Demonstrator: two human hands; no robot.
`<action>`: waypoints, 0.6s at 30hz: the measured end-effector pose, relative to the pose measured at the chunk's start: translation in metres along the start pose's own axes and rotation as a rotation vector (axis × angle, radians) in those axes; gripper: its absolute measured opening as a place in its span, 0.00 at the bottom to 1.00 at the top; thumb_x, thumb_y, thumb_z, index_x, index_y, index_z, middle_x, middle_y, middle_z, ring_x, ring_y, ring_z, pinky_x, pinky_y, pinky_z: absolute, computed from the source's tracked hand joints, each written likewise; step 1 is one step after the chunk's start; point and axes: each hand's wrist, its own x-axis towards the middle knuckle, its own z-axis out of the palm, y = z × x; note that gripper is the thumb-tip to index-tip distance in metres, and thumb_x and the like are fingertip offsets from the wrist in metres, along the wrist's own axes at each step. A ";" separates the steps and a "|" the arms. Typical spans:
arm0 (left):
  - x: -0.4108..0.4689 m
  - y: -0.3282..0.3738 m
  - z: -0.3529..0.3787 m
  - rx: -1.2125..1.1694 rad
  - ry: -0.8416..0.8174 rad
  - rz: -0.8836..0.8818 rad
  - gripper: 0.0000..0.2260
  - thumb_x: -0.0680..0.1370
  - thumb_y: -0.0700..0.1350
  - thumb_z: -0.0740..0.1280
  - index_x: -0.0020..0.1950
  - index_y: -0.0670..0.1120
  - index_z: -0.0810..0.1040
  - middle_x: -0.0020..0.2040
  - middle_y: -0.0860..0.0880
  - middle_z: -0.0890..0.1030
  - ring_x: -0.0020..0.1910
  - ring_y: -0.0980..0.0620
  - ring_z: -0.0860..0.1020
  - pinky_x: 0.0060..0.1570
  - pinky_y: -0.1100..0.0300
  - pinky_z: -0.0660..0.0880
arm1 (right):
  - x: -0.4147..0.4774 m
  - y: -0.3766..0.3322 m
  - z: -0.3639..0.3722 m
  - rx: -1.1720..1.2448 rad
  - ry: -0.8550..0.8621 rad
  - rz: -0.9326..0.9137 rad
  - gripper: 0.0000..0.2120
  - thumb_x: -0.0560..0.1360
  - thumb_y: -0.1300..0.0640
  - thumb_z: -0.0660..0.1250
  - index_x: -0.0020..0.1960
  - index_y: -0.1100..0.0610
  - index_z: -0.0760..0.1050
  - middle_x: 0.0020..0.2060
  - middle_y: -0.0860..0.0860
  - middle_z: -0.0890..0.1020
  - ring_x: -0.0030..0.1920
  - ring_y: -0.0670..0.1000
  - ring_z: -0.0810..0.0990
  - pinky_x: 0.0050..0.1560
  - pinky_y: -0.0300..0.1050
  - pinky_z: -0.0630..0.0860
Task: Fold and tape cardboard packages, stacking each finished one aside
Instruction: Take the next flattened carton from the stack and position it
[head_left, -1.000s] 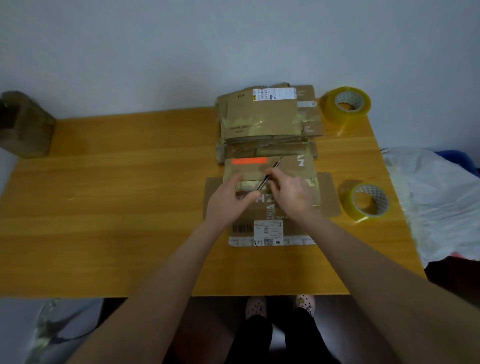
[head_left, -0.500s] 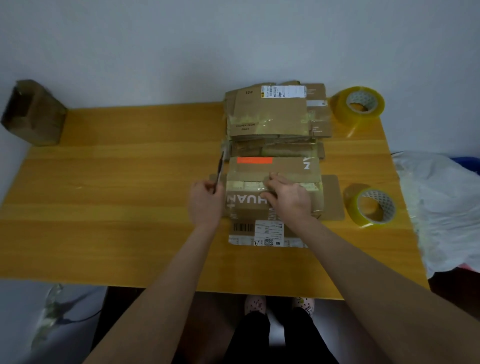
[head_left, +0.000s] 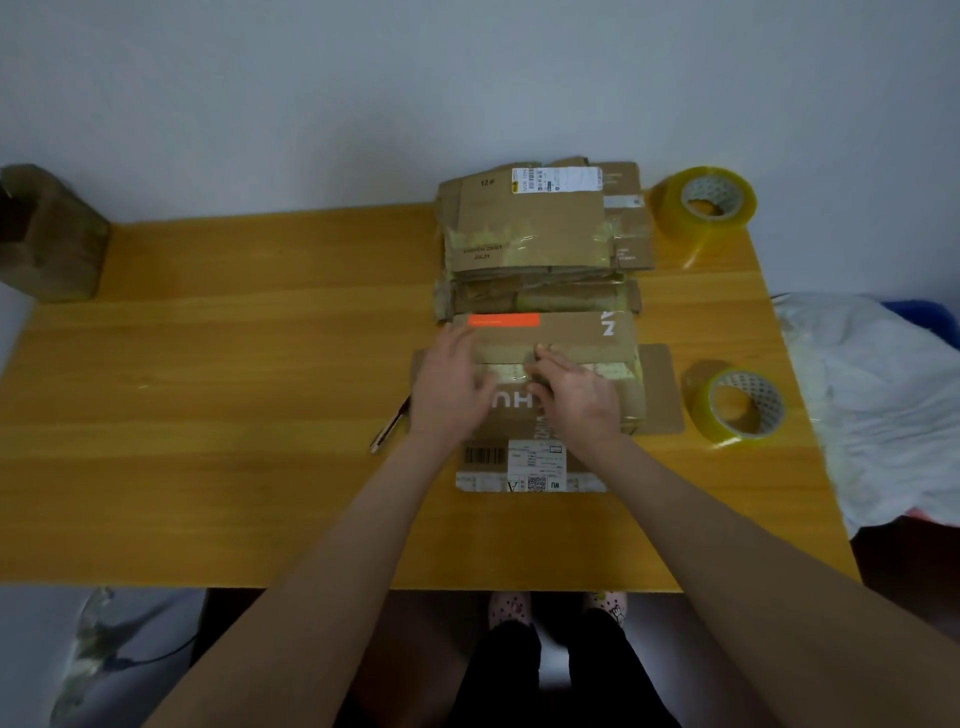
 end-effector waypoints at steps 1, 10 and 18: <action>0.003 0.011 0.005 0.061 -0.131 0.054 0.32 0.78 0.57 0.62 0.77 0.42 0.58 0.77 0.45 0.57 0.77 0.46 0.52 0.74 0.52 0.52 | 0.000 0.000 -0.002 -0.010 -0.023 -0.008 0.16 0.81 0.53 0.59 0.68 0.50 0.73 0.73 0.47 0.67 0.72 0.48 0.66 0.64 0.45 0.67; 0.004 0.015 0.025 0.290 -0.351 0.123 0.47 0.72 0.70 0.59 0.78 0.45 0.44 0.78 0.44 0.41 0.77 0.44 0.41 0.76 0.48 0.43 | -0.011 0.029 -0.022 -0.047 -0.109 0.379 0.34 0.78 0.42 0.62 0.78 0.52 0.52 0.78 0.57 0.45 0.78 0.59 0.44 0.73 0.56 0.60; 0.006 0.022 0.026 0.362 -0.373 0.147 0.46 0.72 0.70 0.59 0.79 0.47 0.44 0.79 0.46 0.42 0.77 0.43 0.42 0.75 0.48 0.44 | -0.018 0.049 -0.039 0.119 0.068 0.395 0.17 0.80 0.55 0.62 0.68 0.53 0.69 0.68 0.54 0.65 0.63 0.60 0.73 0.57 0.53 0.73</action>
